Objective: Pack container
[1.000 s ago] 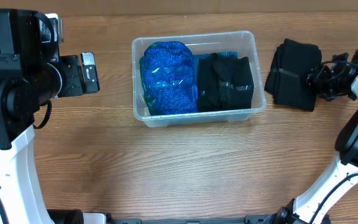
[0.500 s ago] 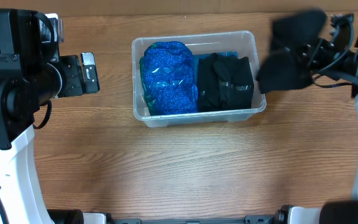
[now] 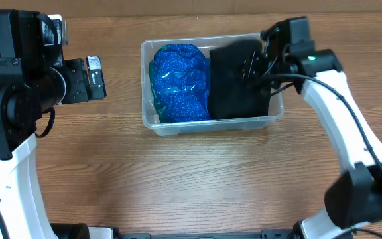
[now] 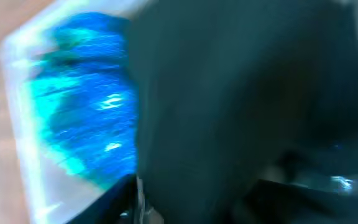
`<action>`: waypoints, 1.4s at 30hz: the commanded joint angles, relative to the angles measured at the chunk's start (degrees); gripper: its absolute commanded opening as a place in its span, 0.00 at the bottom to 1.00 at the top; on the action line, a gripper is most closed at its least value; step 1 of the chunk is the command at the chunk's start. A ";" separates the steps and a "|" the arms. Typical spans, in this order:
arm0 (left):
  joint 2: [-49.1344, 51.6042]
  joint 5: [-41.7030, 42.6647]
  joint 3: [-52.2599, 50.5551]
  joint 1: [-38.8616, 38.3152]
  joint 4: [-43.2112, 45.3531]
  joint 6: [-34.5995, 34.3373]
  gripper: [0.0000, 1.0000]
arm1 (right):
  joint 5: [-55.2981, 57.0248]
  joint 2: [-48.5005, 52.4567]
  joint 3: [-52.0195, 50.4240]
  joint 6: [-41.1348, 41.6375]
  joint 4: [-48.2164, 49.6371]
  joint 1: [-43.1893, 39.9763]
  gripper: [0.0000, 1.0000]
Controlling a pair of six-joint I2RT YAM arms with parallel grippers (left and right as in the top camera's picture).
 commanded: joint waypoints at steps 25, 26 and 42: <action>0.24 -0.50 0.17 -0.02 0.09 -0.22 1.00 | 12.11 6.19 2.34 -0.94 1.01 8.74 0.59; 0.24 -0.50 0.17 -0.02 0.11 -0.22 1.00 | 12.94 2.54 3.63 -1.05 -1.03 8.74 0.71; 0.24 -0.50 0.17 -0.02 0.09 -0.22 1.00 | 18.78 -31.74 4.37 -5.70 -14.38 3.54 1.00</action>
